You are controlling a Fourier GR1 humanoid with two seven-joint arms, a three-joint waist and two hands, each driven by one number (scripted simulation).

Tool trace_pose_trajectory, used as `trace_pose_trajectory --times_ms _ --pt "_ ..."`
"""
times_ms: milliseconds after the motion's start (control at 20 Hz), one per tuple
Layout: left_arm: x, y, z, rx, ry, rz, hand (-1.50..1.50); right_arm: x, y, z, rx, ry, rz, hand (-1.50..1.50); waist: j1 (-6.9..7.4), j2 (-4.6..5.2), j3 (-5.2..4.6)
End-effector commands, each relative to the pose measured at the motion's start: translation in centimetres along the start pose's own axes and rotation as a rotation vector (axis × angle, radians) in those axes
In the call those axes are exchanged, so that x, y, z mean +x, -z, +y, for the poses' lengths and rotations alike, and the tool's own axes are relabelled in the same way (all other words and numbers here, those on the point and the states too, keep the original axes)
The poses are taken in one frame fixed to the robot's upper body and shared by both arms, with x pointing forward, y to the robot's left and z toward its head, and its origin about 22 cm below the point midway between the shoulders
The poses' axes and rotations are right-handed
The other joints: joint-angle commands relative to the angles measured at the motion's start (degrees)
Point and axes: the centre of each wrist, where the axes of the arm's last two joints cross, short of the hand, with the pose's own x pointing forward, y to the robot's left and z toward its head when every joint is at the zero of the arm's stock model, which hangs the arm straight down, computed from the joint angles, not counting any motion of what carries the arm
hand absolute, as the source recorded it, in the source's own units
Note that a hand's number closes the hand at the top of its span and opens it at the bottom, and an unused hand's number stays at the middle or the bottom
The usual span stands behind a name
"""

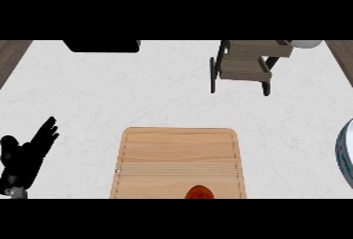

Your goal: Pick the squash from the cutting board and place it in the tiered basket

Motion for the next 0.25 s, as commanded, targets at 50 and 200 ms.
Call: trace_pose_trajectory --times_ms 50,200 --pt "-0.8 -0.5 0.8 0.017 -0.009 0.02 0.0 -3.4 1.3 -5.1 0.019 0.243 -0.027 -1.5 -1.75 -0.64 0.05" --pt "-0.7 -1.2 0.8 0.019 -0.021 0.027 0.0 -6.2 2.6 -4.6 0.086 0.265 -0.045 -1.5 -2.24 -0.97 0.08"
